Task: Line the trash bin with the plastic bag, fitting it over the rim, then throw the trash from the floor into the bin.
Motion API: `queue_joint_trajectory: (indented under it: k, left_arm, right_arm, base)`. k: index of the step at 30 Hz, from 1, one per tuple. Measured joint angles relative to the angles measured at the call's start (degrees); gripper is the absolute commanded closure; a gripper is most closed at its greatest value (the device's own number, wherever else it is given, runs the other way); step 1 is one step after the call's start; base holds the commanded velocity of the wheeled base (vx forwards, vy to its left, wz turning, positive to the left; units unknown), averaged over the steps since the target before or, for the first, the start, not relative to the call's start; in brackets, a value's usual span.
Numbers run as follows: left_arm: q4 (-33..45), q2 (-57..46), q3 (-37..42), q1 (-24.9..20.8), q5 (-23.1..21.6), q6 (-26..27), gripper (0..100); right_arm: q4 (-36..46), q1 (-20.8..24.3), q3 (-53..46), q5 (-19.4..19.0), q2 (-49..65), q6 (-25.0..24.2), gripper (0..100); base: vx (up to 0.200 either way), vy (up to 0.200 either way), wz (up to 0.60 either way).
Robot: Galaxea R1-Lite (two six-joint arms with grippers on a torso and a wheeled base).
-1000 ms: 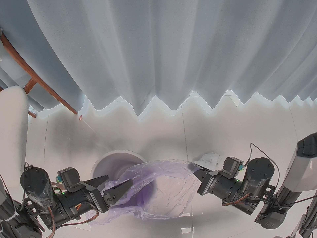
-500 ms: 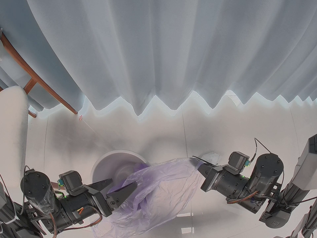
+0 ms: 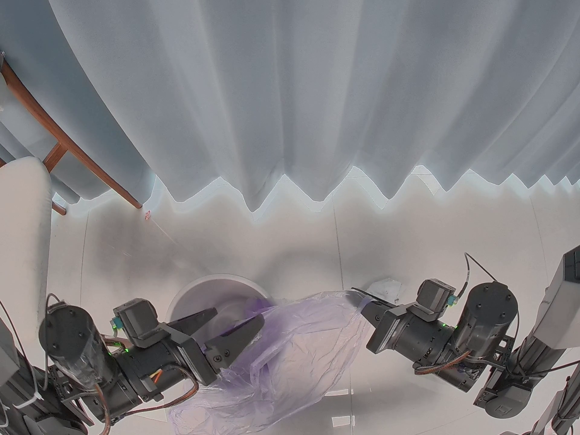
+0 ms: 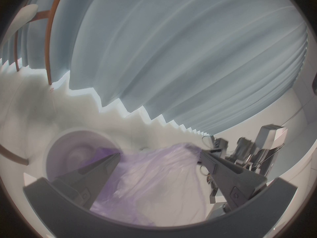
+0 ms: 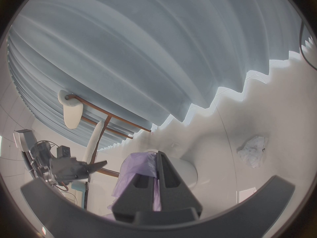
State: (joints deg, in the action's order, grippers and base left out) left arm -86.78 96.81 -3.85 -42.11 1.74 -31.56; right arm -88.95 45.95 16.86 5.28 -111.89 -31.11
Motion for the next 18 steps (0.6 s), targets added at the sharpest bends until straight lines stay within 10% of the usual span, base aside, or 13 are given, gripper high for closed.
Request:
queue_joint_trajectory:
  k: [18]
  left_arm:
    - [38.5, -19.4, -11.1, 0.3, -8.1, 1.9, 0]
  right_arm:
    - [0.0, 0.4, -0.2, 0.0, 0.0, 0.8, 100]
  base:
    - [0.000, 0.000, 0.00]
